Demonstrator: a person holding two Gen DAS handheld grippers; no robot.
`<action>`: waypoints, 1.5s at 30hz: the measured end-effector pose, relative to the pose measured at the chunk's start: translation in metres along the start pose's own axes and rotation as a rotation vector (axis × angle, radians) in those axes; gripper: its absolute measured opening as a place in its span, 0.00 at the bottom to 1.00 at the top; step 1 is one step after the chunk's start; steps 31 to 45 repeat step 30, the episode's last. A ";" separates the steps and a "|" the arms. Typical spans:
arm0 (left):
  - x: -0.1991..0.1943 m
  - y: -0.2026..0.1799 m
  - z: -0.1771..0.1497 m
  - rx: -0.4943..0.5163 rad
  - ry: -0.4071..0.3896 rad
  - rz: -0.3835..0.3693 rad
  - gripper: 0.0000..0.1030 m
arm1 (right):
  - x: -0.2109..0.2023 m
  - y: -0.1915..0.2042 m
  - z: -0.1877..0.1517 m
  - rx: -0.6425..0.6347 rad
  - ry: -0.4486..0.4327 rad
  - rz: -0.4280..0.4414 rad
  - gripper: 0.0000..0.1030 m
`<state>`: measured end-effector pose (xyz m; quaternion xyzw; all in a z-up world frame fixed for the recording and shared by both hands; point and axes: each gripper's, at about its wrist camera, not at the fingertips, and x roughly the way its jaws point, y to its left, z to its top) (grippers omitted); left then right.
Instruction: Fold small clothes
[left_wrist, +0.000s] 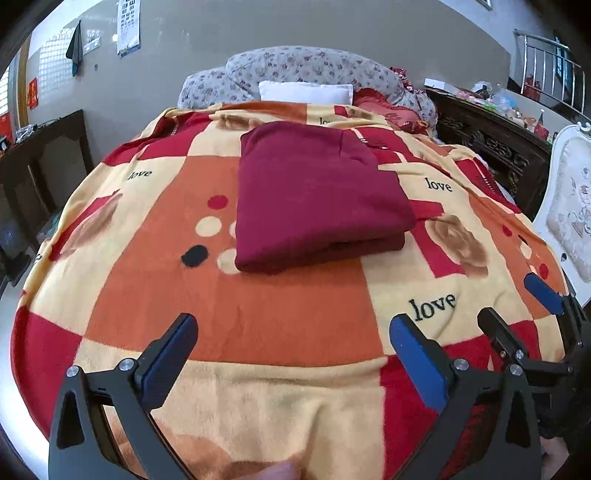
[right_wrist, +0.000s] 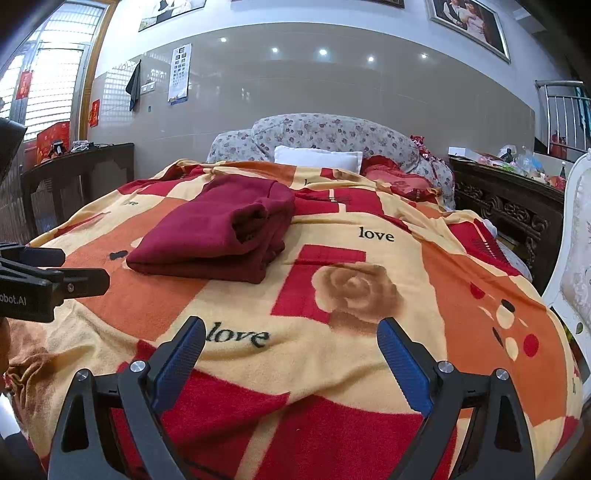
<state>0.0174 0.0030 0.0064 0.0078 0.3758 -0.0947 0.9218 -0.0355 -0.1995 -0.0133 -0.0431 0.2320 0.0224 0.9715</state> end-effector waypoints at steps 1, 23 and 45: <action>0.000 -0.001 0.001 -0.001 0.005 0.006 1.00 | 0.000 0.001 0.000 0.002 0.001 -0.001 0.94; 0.024 -0.006 -0.002 -0.003 0.081 -0.003 1.00 | -0.002 -0.005 0.000 0.050 0.004 0.007 0.94; 0.021 -0.009 -0.001 0.005 0.040 0.013 1.00 | -0.002 -0.007 0.000 0.053 0.003 0.008 0.94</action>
